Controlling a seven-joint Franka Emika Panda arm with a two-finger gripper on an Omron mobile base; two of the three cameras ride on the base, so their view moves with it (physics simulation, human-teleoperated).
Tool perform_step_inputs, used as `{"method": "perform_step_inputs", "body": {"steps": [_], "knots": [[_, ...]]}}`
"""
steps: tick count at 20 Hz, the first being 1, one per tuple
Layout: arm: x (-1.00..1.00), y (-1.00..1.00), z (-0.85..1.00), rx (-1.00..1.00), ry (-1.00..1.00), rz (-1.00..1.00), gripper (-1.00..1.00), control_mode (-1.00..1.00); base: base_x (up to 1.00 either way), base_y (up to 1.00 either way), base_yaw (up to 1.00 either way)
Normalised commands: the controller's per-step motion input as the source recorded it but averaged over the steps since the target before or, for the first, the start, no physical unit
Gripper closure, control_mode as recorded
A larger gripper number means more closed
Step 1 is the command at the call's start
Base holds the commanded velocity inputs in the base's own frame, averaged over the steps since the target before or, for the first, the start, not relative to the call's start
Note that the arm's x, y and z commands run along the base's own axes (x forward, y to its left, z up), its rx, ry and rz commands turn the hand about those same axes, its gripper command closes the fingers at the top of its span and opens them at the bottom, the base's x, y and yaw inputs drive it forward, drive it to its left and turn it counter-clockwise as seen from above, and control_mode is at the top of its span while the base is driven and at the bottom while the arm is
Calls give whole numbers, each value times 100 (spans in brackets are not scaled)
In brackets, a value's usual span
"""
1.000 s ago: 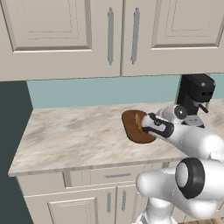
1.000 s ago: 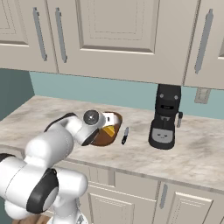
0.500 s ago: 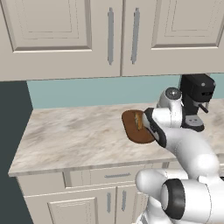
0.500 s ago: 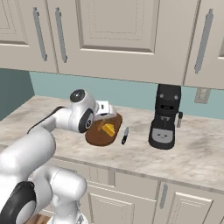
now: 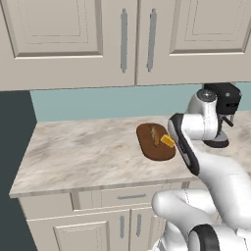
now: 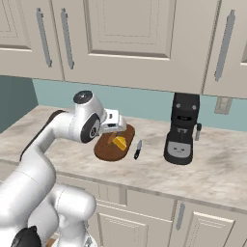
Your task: Retrieve the sausage and cheese from the fridge and place them on the cutting board on the counter.
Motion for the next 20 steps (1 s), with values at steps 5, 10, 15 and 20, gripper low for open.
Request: {"method": "perform_step_inputs", "body": {"steps": [5, 10, 15, 20], "knots": [[-78, 0, 10, 19, 0, 0, -100, -100, 0, 0, 0], [-63, 0, 49, 14, 0, 0, -100, -100, 0, 0, 0], [-38, 13, 92, 10, 2, 0, -100, -100, 0, 0, 0], [-27, 22, 80, 1, 7, 0, -100, -100, 0, 0, 0]]}}
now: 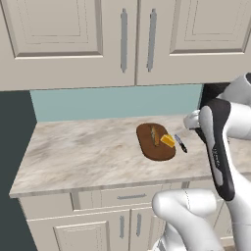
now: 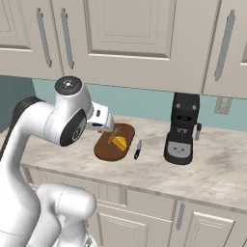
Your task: Retrieve the sausage and cheese from the fridge and place them on the cutting board on the counter.
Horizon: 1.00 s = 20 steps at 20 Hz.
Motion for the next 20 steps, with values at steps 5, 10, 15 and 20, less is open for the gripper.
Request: {"method": "perform_step_inputs", "body": {"steps": [5, 10, 15, 20], "knots": [[-38, 22, 35, 0, 5, -1, -100, -100, 0, 0, 0], [-44, 26, 1, -4, 0, -1, -100, -100, 0, 0, 0], [-25, 20, -5, -7, -2, -7, -100, -100, 0, 0, 0], [0, 3, -2, -4, -3, -12, -100, -100, 0, 0, 0]]}}
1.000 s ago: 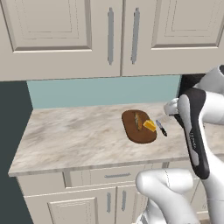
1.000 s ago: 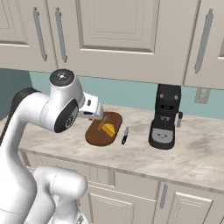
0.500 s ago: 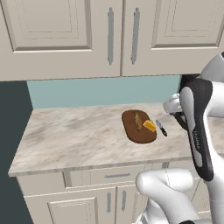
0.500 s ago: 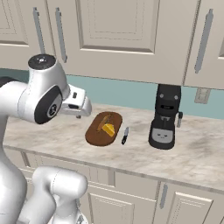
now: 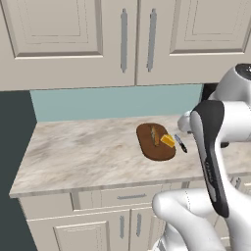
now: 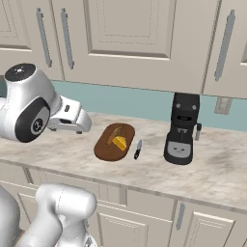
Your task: Retrieve the sausage and cheese from the fridge and place them on the cutting board on the counter.
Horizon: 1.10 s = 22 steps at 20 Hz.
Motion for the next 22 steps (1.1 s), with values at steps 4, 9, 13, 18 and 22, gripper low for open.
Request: {"method": "perform_step_inputs", "body": {"steps": [4, 9, 13, 18, 22], "knots": [[-6, 0, 0, 0, -2, -14, -100, -100, 0, 0, 0], [0, 0, 0, 0, 1, -12, -100, -100, 0, 0, 0], [0, 0, 0, 0, 0, 0, -100, -100, 0, 0, 0], [0, 0, 0, 0, 0, 0, -100, 100, -4, 0, 0], [0, 0, 0, 0, 0, 0, -100, 100, -68, -7, 0]]}}
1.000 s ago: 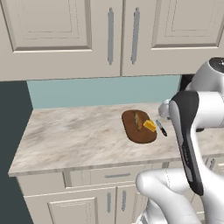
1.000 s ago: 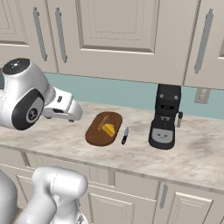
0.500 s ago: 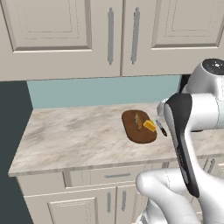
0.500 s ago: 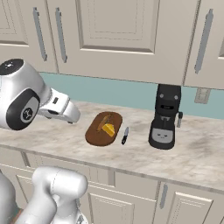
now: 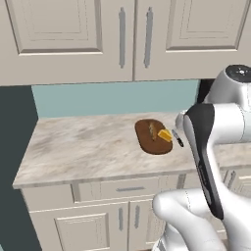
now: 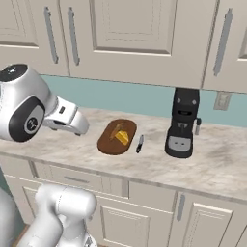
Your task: Retrieve the sausage and cheese from the fridge and place them on the cutting board on the counter.
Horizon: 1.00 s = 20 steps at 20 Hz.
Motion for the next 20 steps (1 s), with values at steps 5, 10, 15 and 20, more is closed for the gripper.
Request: {"method": "perform_step_inputs", "body": {"steps": [5, 10, 15, 20], "knots": [[0, 0, 0, 0, 0, 0, -100, 100, -100, -18, -2], [0, 0, 0, 0, 0, 0, -100, 100, -100, -4, -34], [0, 0, 0, 0, 0, 0, -100, 100, -37, -1, -71], [0, 0, 0, 0, 0, 0, -100, 100, 0, 10, -99]]}}
